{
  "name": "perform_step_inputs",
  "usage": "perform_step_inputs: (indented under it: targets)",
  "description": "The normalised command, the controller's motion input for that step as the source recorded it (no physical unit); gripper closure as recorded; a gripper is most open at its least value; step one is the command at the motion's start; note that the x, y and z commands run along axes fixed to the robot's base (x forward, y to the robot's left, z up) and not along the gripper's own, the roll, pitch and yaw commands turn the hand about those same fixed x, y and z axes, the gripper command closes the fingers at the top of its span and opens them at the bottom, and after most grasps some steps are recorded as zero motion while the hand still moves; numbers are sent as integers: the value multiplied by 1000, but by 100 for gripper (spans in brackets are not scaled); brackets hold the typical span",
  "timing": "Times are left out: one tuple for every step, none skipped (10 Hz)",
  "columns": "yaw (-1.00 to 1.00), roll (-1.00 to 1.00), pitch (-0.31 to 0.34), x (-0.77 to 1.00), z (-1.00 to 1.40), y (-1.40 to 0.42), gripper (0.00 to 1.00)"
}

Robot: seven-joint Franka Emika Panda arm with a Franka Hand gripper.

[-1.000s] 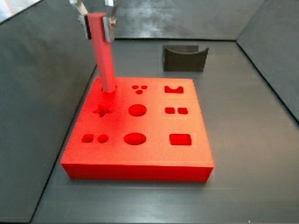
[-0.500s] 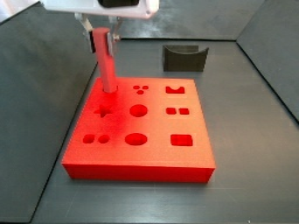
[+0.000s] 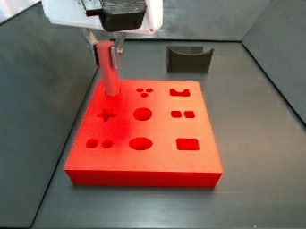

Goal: Pick up the hexagon object. Move up. Place the hexagon object on the fixture. Regrasp the hexagon object. Move to above the board. Insert the hexagon object.
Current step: Insert the hexagon object.

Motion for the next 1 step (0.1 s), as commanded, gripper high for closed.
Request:
perform_step_inputs:
  targets:
    - [0, 0, 0, 0, 0, 0, 100]
